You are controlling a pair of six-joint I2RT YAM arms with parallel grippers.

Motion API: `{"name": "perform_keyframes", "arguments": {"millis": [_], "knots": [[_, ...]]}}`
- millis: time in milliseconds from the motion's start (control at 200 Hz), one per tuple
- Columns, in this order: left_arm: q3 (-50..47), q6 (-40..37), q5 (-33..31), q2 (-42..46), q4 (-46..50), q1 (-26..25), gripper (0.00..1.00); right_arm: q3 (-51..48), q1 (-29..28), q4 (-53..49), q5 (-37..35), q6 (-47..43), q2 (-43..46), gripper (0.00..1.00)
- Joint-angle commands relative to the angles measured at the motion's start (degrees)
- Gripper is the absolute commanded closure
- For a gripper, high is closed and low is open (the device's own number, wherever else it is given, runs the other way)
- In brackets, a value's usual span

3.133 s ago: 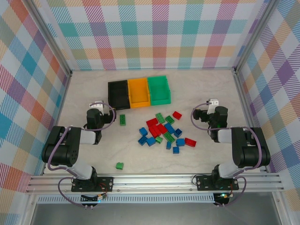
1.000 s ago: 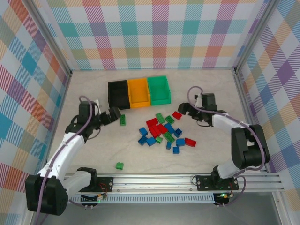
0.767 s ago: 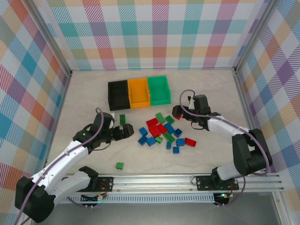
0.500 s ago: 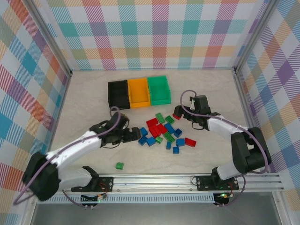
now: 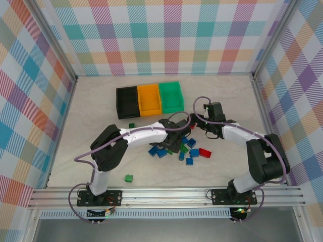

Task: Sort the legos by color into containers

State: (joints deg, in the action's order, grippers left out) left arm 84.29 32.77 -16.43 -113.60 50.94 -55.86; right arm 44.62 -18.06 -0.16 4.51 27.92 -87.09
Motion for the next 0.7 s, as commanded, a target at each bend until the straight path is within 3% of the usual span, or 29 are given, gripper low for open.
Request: {"name": "perform_keyframes", "arguments": {"millis": [0,280,490,695], "knots": [[0.41,-1.75,-1.79,0.72,4.18,0.4,0.07,1.52,0.01,-1.08,0.49,0.51,-0.49,0.05],[2.6,-3.82,1.05,-1.4,-0.37,1.68,0.16,2.49,-0.01,-1.84,0.67,0.66,-1.68,0.05],[3.07,-6.14,9.61,-3.46,-5.05,4.85,0.23,2.67,-0.02,-2.39,0.28,0.55,-1.68,0.04],[3.01,-6.09,11.64,-5.44,-6.19,5.64,0.33,2.93,0.05,-2.92,-0.65,0.29,-1.59,0.04]]}}
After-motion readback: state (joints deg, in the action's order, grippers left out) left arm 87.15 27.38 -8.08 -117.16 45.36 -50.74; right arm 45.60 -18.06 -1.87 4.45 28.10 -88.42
